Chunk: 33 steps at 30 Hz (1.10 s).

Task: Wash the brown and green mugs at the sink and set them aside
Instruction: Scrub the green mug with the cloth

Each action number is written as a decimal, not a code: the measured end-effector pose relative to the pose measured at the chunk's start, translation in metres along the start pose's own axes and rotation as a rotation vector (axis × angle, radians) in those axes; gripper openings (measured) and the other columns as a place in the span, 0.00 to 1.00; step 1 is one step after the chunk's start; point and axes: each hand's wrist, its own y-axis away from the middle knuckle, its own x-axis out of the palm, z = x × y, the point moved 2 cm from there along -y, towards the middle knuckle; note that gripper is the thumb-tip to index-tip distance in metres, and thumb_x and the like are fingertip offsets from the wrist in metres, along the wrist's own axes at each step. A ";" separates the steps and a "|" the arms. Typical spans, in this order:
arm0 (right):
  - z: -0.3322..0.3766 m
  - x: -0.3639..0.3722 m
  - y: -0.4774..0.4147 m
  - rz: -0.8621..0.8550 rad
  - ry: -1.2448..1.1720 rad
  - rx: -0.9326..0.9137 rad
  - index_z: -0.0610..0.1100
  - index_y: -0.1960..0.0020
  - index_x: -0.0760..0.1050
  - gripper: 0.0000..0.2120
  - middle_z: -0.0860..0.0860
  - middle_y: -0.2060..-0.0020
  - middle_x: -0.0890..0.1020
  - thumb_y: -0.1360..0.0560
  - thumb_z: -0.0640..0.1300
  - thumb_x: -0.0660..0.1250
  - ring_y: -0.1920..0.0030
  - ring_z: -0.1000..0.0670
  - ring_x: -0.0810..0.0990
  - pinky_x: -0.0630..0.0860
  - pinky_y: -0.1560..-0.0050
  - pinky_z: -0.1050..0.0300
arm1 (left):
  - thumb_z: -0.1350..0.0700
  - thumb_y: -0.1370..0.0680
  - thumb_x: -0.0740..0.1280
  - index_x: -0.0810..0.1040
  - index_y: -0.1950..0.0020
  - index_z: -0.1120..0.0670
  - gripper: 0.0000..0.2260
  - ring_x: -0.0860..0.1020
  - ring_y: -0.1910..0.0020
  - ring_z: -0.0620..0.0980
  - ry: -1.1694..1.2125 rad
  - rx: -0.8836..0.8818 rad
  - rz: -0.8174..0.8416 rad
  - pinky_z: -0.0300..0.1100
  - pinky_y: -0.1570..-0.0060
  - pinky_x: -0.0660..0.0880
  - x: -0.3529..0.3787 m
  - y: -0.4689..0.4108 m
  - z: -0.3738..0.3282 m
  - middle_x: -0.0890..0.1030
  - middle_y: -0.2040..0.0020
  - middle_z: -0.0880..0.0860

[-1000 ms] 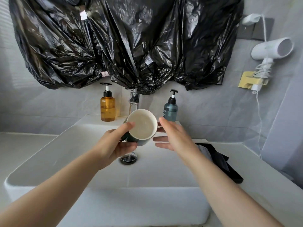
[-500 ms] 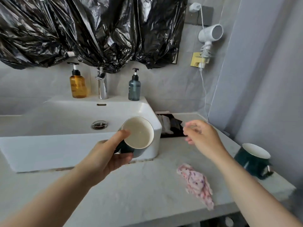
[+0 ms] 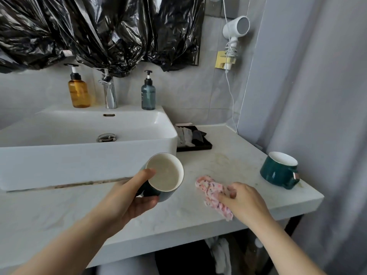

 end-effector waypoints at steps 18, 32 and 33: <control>0.099 -0.061 -0.045 -0.082 -0.778 -0.296 0.43 0.58 0.74 0.12 0.55 0.71 0.75 0.21 0.50 0.64 0.69 0.60 0.73 0.70 0.62 0.64 | 0.49 0.24 0.69 0.82 0.67 0.56 0.15 0.77 0.71 0.51 -0.045 0.071 -0.054 0.35 0.69 0.78 -0.030 -0.022 -0.063 0.70 0.75 0.47; 0.267 -0.074 -0.160 0.063 -1.244 -0.309 0.34 0.50 0.78 0.27 0.36 0.62 0.75 0.31 0.58 0.74 0.61 0.42 0.72 0.71 0.55 0.47 | 0.50 0.24 0.70 0.77 0.44 0.62 0.17 0.80 0.74 0.48 0.016 0.232 -0.148 0.36 0.71 0.80 -0.103 -0.111 -0.183 0.76 0.58 0.54; 0.274 -0.071 -0.167 0.180 -1.301 -0.305 0.29 0.46 0.76 0.36 0.34 0.58 0.74 0.37 0.59 0.78 0.56 0.40 0.71 0.70 0.52 0.45 | 0.50 0.24 0.71 0.77 0.44 0.62 0.17 0.80 0.73 0.48 0.010 0.235 -0.149 0.36 0.71 0.80 -0.107 -0.119 -0.186 0.76 0.57 0.55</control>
